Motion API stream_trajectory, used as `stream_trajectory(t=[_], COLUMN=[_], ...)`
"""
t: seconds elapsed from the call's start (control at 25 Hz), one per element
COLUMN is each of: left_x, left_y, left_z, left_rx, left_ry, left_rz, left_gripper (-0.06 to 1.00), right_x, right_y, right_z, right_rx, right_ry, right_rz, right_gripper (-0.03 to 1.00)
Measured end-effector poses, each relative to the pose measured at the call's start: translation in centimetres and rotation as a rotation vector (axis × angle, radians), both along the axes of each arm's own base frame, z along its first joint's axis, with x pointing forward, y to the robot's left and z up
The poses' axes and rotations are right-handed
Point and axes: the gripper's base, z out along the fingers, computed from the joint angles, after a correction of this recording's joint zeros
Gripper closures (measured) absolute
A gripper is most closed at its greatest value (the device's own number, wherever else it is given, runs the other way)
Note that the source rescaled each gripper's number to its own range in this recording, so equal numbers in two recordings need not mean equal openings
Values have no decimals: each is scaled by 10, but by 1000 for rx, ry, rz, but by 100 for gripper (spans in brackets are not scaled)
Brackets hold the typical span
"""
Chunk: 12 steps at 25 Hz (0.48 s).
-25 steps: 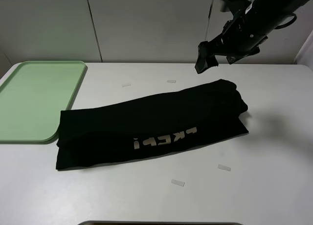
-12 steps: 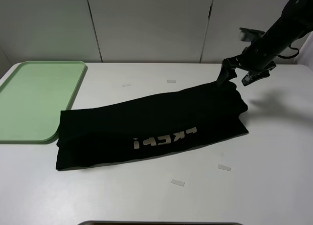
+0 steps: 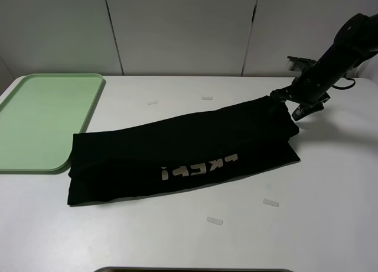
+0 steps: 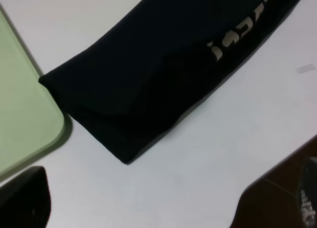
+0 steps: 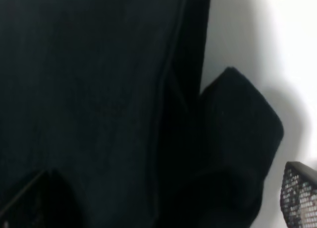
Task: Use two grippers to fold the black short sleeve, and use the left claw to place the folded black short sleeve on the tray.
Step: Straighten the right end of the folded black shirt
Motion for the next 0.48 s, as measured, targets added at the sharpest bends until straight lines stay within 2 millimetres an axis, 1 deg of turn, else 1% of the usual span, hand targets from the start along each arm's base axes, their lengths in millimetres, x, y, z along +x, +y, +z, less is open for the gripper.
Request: stream_trajectory(t=[0.16,0.36,0.48], left_x=[0,0,0], left_y=[0,0,0], left_z=[0,0,0], left_rx=[0,0,0], left_ry=[0,0,0], left_rz=[0,0,0], left_gripper=[-6,-6,-6], right_x=[0,1,0], right_y=[0,1,9], right_z=[-18,-21,-23], right_rx=[1,20,52], right_ry=[35,34,35], right_rz=[1,-11,-34], right_gripper=[-3,-3,-3])
